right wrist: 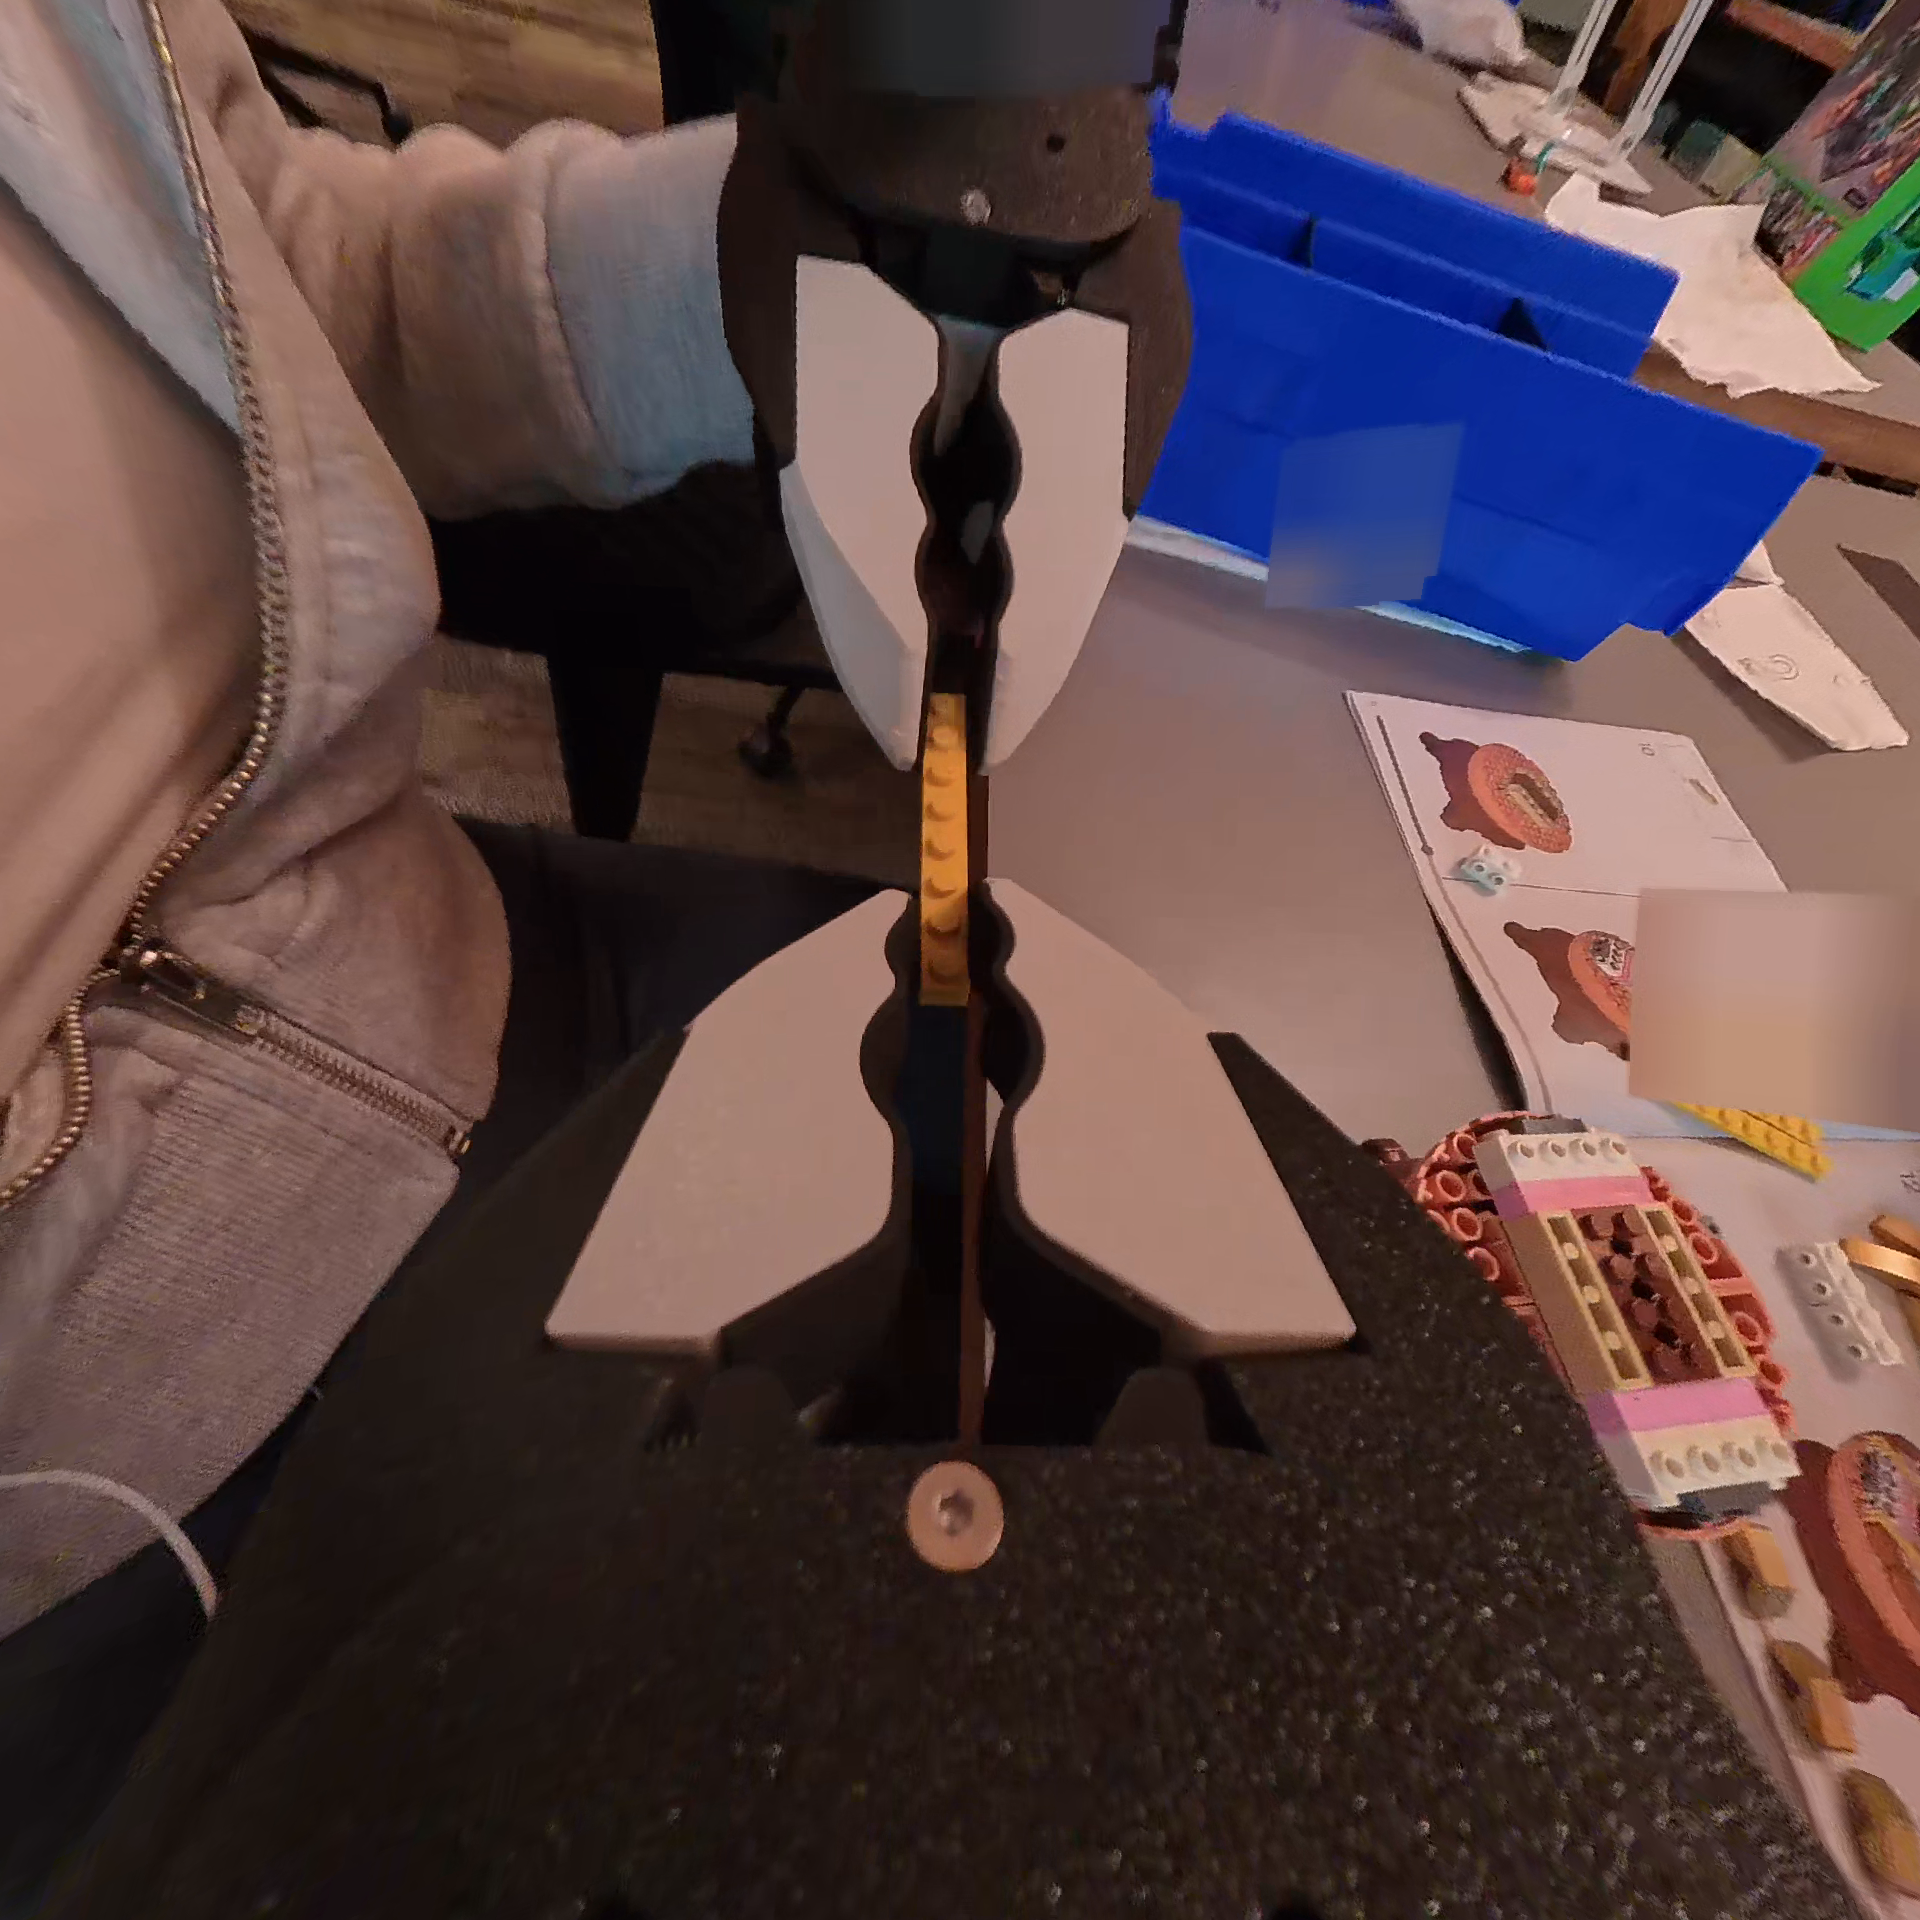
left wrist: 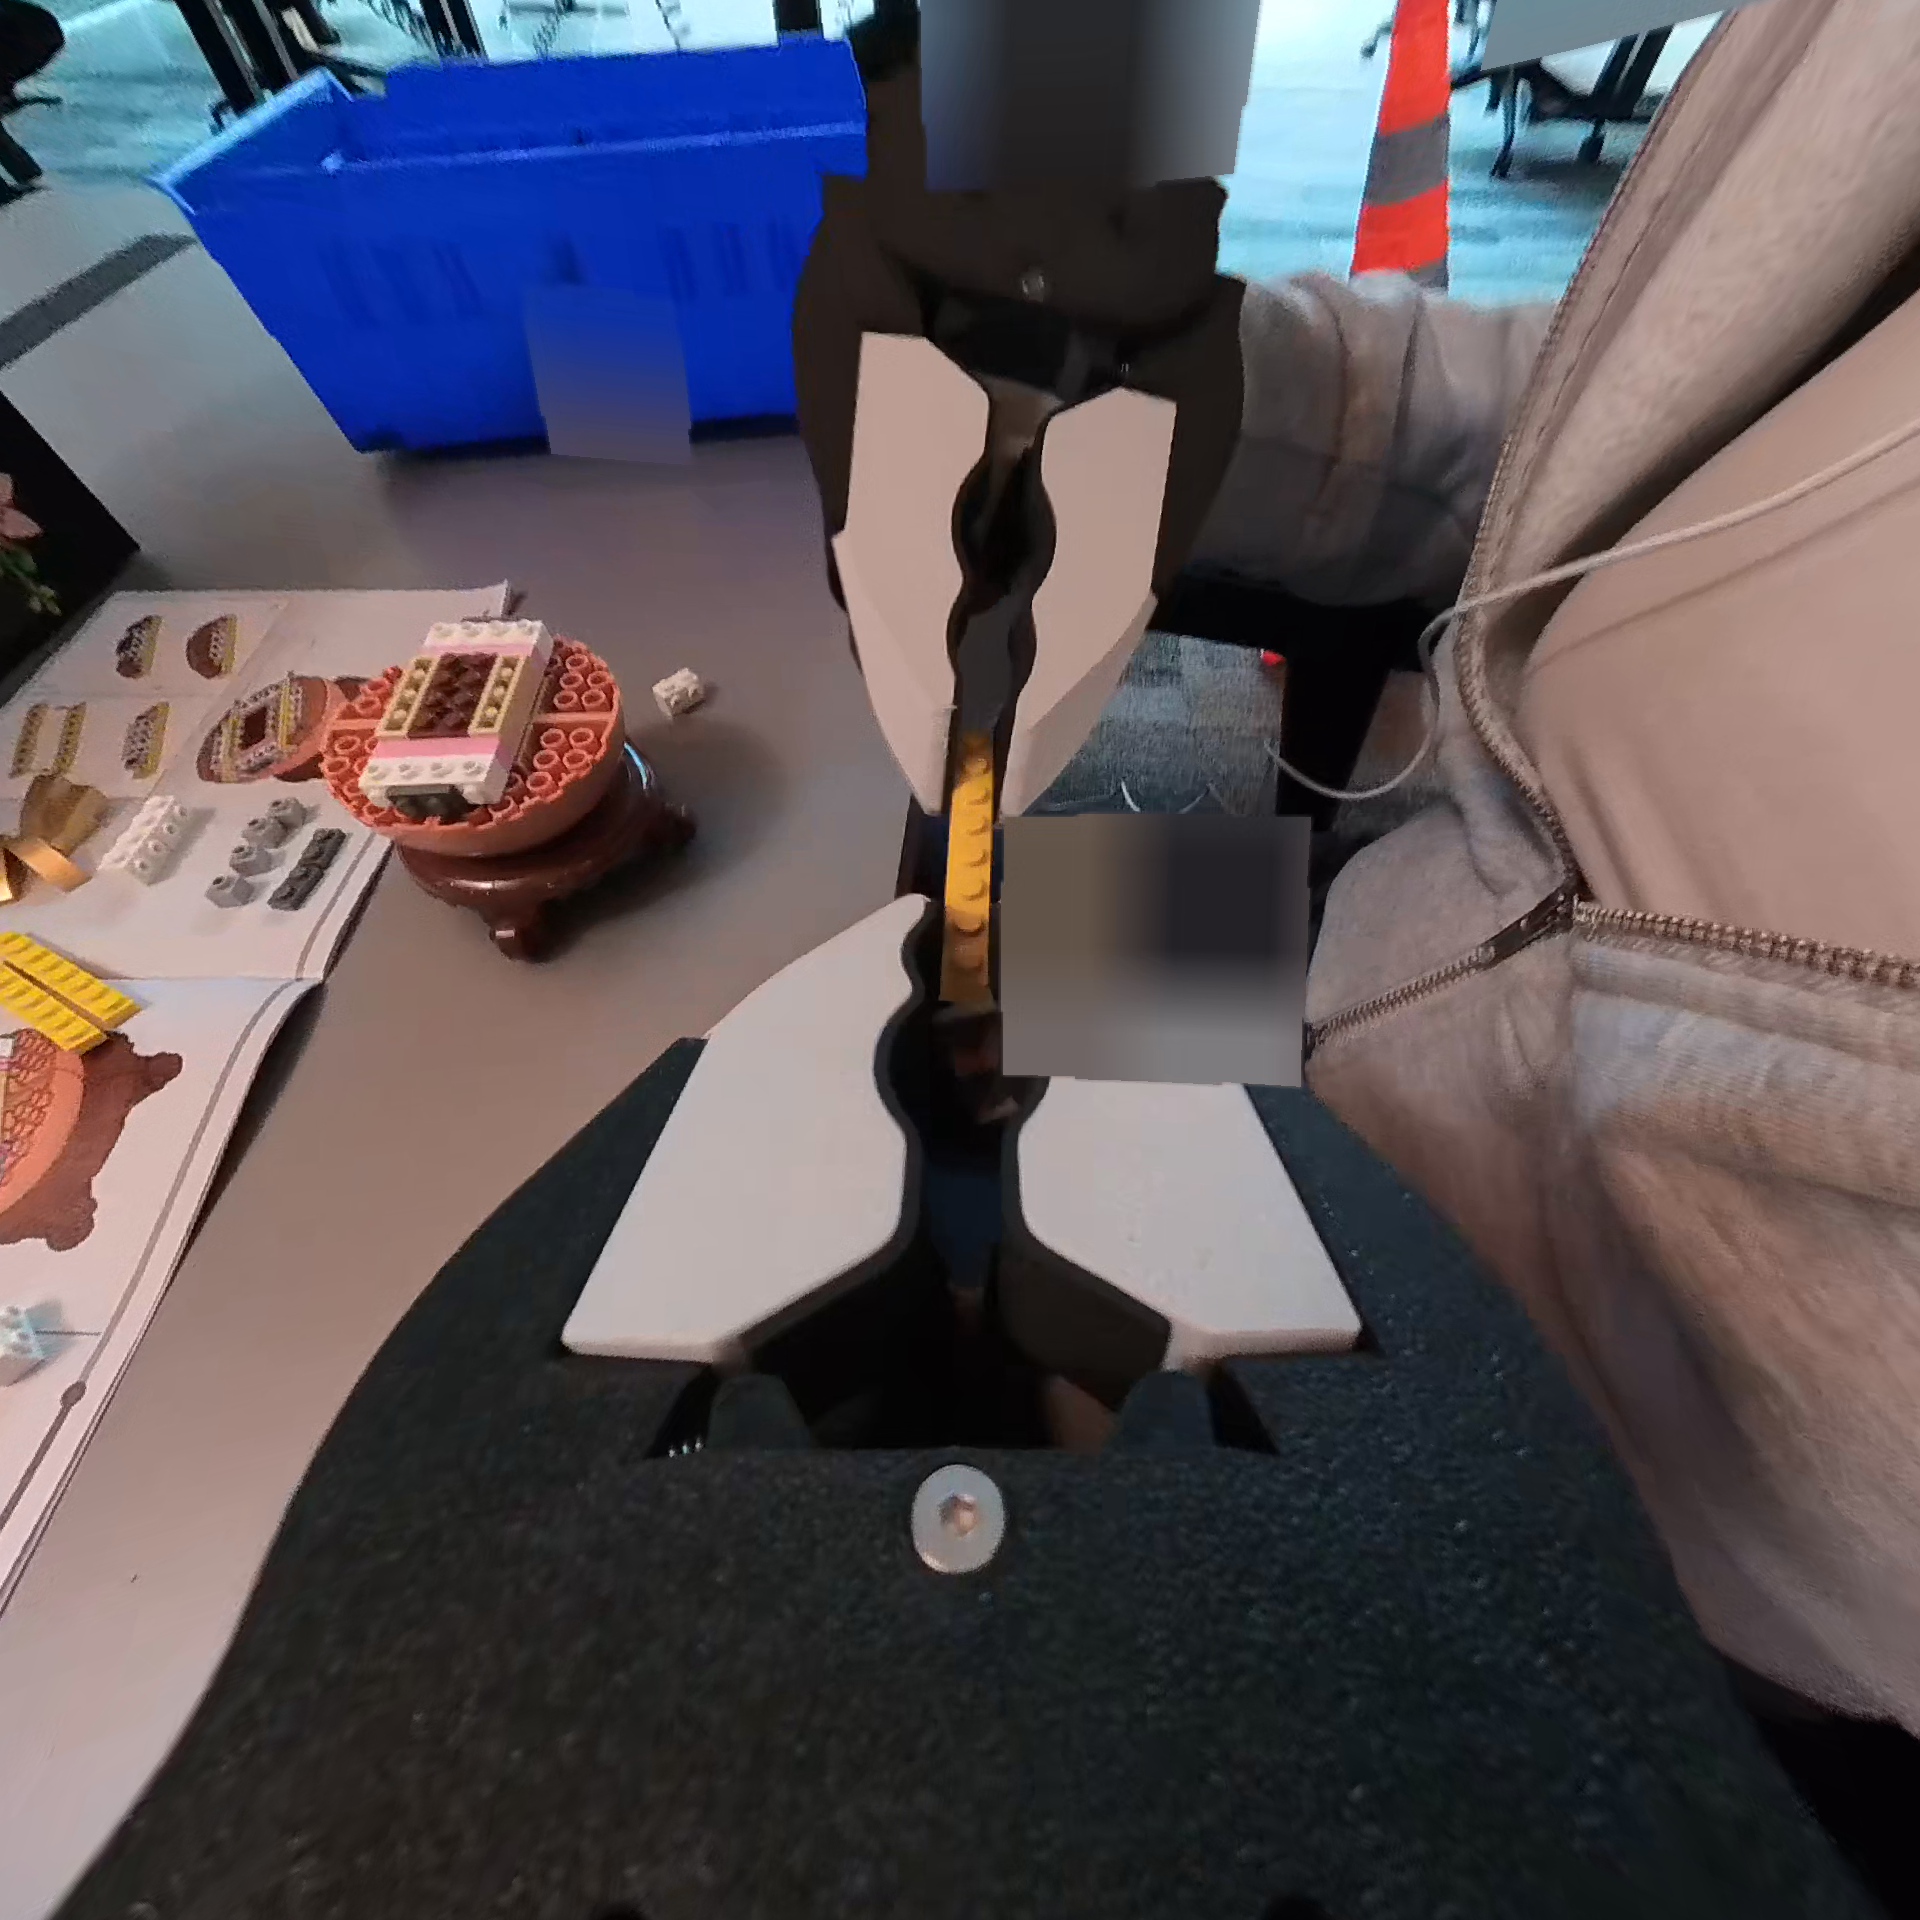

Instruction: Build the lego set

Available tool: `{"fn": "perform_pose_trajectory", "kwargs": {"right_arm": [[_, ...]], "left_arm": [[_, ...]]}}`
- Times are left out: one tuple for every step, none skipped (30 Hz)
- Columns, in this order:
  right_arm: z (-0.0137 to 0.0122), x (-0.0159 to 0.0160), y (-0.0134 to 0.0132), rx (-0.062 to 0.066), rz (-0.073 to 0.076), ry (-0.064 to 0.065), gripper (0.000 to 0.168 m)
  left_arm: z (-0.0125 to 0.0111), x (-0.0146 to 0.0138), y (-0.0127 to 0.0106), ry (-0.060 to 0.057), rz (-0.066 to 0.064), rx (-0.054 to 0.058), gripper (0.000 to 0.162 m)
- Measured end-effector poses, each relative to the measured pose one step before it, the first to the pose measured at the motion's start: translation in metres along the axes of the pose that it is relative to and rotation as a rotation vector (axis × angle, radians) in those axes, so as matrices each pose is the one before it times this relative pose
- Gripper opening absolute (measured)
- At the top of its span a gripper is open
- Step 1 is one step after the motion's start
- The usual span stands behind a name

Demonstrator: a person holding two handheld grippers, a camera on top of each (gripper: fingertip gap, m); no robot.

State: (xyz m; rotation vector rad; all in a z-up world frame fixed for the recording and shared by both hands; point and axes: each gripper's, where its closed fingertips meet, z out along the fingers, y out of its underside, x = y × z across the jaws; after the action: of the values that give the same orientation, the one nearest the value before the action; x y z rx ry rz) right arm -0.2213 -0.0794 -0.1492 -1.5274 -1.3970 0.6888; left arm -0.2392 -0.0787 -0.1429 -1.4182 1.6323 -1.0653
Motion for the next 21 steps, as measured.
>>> {"fn": "perform_pose_trajectory", "kwargs": {"right_arm": [[-0.00214,0.00019,-0.00128,0.0292,0.0246,-0.0099,0.008],[-0.00201,0.00129,-0.00164,0.031,0.0282,-0.0058,0.008],[-0.00147,0.00247,-0.00136,0.0266,0.0252,0.003,0.008],[-0.00066,0.00228,-0.00058,0.0159,0.0156,0.003,0.008],[-0.00007,0.00163,-0.00005,0.0074,0.0063,0.0006,0.008],[0.00023,0.001,-0.00078,0.0087,0.004,-0.0012,0.008],[0.00031,0.00052,-0.00088,0.0075,0.005,-0.0056,0.008],[0.00085,0.00097,0.00058,-0.004,0.0044,-0.0015,0.008],[0.00108,0.00162,0.00195,-0.012,0.0002,0.0036,0.008],[0.00106,0.001,0.00156,-0.0074,-0.0007,-0.0016,0.008],[0.00076,0.00095,0.00028,0.002,0.0038,-0.0038,0.008],[0.00032,0.00113,-0.00021,0.0062,0.0059,-0.005,0.008],[0.00014,0.00177,-0.00013,0.0061,0.0049,-0.0017,0.008],[0.00022,0.00218,0.00006,0.0058,0.0029,0.0021,0.008],[0.00024,0.00136,-0.00004,0.0055,0.0034,-0.0031,0.008],[0.0003,0.0008,-0.00049,0.0074,0.0065,-0.0058,0.008],[0.00048,0.00069,-0.00039,0.0068,0.0087,-0.0058,0.008],[0.00067,0.0012,0.00037,0.001,0.0072,-0.0017,0.008],[0.00078,0.00106,0.00098,-0.0033,0.0029,-0.0005,0.008],[0.00077,0.00093,0.00106,-0.0041,0.0013,-0.0008,0.008],[0.00051,0.00034,0.0012,-0.0047,0.0009,-0.0044,0.008]], "left_arm": [[-0.00005,-0.00146,-0.00311,-0.0056,-0.0096,0.0365,0.01],[0.00045,-0.00337,-0.00252,-0.0134,-0.0103,0.04,0.019],[0.00122,-0.0025,-0.0018,-0.0052,-0.0096,0.0373,0.029],[0.00186,-0.00039,-0.00142,0.0083,-0.0125,0.0319,0.035],[0.00249,0.00129,-0.0007,0.0171,-0.0126,0.0235,0.033],[0.00297,0.00075,-0.00032,0.0125,-0.0031,0.0158,0.03],[0.00292,-0.00123,-0.00012,-0.0023,0.0098,0.013,0.029],[0.0022,-0.00249,-0.00079,-0.0131,0.0185,0.016,0.026],[0.00171,-0.00195,-0.00152,-0.0091,0.0161,0.0205,0.023],[0.00128,-0.00123,-0.00061,-0.0011,0.0051,0.0135,0.021],[0.00121,-0.00089,0.00136,0.0045,-0.0023,-0.0005,0.017],[0.00073,-0.00088,0.00263,0.0061,-0.0036,-0.0063,0.014],[0.00046,-0.00109,0.00209,0.0032,-0.0048,0.0003,0.014],[0.00001,-0.00152,0.00101,-0.0006,-0.0078,0.0109,0.014],[-0.00012,-0.00176,0.00012,-0.0011,-0.0119,0.0165,0.014],[-0.00039,-0.00195,-0.00016,-0.0015,-0.0142,0.017,0.015],[-0.00045,-0.00227,-0.0005,-0.0038,-0.0128,0.0168,0.016],[-0.00052,-0.00154,-0.00067,-0.0006,-0.0089,0.0155,0.014],[-0.00042,-0.00029,-0.00012,0.0048,-0.0062,0.0103,0.012],[-0.00003,-0.00017,0.00068,0.0044,-0.0043,0.0028,0.01],[-0.00009,-0.00022,0.00134,0.0027,-0.0016,-0.0015,0.008]]}}
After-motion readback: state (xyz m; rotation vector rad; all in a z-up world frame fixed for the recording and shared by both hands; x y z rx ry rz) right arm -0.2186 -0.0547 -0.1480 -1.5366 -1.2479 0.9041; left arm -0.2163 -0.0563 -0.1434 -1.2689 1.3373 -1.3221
